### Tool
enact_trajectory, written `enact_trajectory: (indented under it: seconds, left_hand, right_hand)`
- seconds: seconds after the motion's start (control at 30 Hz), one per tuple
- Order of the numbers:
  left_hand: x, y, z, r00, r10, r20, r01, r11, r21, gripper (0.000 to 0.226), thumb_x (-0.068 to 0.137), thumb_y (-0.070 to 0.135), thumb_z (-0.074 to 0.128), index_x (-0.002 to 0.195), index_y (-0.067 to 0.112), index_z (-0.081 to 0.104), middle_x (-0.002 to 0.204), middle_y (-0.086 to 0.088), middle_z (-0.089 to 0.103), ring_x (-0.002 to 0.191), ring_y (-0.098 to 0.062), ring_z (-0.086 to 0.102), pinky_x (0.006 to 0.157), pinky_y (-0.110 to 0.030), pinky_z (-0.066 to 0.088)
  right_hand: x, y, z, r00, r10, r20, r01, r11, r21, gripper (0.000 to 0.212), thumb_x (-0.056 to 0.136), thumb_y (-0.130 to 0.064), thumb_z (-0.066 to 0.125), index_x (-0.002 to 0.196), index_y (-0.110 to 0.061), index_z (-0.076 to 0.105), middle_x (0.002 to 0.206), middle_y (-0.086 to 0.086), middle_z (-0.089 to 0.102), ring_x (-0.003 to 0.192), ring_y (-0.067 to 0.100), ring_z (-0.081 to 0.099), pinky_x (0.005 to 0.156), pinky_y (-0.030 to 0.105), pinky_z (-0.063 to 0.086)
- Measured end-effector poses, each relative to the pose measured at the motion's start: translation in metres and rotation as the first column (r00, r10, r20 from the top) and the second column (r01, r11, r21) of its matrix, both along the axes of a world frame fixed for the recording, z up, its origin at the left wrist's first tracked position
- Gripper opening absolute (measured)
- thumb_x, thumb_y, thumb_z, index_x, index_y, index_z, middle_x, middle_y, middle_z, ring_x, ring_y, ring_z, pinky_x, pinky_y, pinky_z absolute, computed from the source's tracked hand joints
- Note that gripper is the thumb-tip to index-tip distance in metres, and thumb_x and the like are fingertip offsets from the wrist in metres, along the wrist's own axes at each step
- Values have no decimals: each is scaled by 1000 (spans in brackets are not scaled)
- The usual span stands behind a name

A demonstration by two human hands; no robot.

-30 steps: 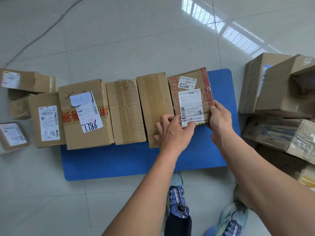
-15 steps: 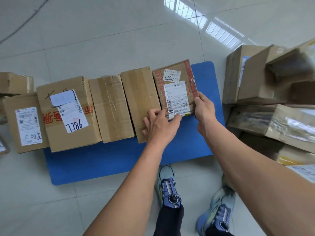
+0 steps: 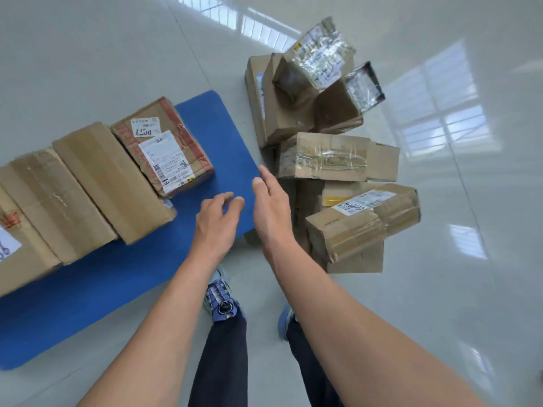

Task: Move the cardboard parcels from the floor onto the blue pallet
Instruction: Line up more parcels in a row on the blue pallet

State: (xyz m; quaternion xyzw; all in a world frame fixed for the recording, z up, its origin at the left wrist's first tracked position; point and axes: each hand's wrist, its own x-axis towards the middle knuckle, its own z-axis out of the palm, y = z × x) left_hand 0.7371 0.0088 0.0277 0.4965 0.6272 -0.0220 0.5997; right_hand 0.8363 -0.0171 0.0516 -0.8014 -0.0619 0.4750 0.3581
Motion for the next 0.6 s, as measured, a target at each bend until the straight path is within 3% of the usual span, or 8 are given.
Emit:
enact_trajectory:
  seconds: [0.13, 0.23, 0.3, 0.37, 0.4, 0.47, 0.53, 0.6]
  left_hand:
    - [42, -26, 19, 998, -39, 43, 44, 994, -104, 18, 102, 50, 44, 97, 47, 60, 114, 15, 49, 93, 6, 45, 71, -11, 26]
    - [77, -43, 27, 993, -110, 44, 115, 986, -121, 25, 102, 50, 42, 82, 44, 55, 112, 12, 48, 99, -9, 44, 71, -21, 30]
    - [99, -52, 27, 979, -199, 49, 204, 973, -112, 36, 103, 52, 37, 93, 28, 63, 120, 1, 57, 112, -22, 48, 76, -27, 32]
    - [120, -61, 28, 961, -269, 56, 274, 955, -115, 53, 104, 57, 29, 113, 17, 64, 134, -7, 57, 127, -28, 46, 90, -36, 33]
    - [131, -65, 28, 950, -309, 53, 313, 942, -120, 58, 103, 59, 25, 117, 18, 63, 137, -7, 56, 131, -30, 44, 97, -39, 34]
    - [150, -73, 26, 917, -398, 35, 400, 911, -103, 54, 98, 63, 19, 101, 27, 59, 129, -5, 60, 127, -33, 46, 104, -48, 37]
    - [167, -81, 26, 889, -458, -3, 457, 888, -57, 50, 95, 63, 15, 90, 32, 54, 121, -1, 59, 120, -29, 47, 96, -50, 35]
    - [177, -89, 25, 860, -508, -42, 508, 861, -15, 57, 95, 66, 13, 106, 37, 60, 129, 0, 58, 124, -27, 47, 97, -54, 33]
  right_hand:
    - [38, -30, 33, 997, -13, 78, 12, 1000, 7, 48, 106, -31, 42, 154, -30, 47, 158, -10, 48, 144, 7, 41, 124, 37, 29]
    - [70, -55, 48, 988, -53, 145, 52, 999, 11, 47, 107, -27, 41, 153, -28, 49, 157, -9, 49, 144, 10, 43, 122, 30, 28]
    - [91, -75, 53, 975, -117, 191, 115, 993, 25, 47, 107, -24, 41, 154, -26, 48, 159, -9, 47, 146, 9, 41, 122, 26, 26]
    - [110, -99, 54, 954, -175, 242, 175, 984, 23, 50, 107, -24, 41, 157, -27, 43, 163, -14, 39, 150, 3, 33, 126, 29, 23]
    - [118, -112, 54, 942, -202, 266, 205, 979, 16, 52, 107, -26, 41, 159, -30, 39, 165, -15, 35, 151, 2, 30, 127, 33, 22]
    - [131, -138, 50, 916, -246, 317, 258, 966, 4, 54, 108, -28, 40, 161, -32, 32, 169, -16, 25, 154, 2, 21, 129, 37, 18]
    - [138, -160, 43, 898, -248, 365, 274, 961, -21, 59, 108, -29, 40, 164, -32, 23, 172, -18, 12, 157, 1, 10, 130, 39, 11]
    - [143, -177, 34, 888, -280, 365, 320, 946, -52, 64, 107, -31, 40, 165, -32, 13, 172, -20, 2, 157, 0, 3, 130, 39, 8]
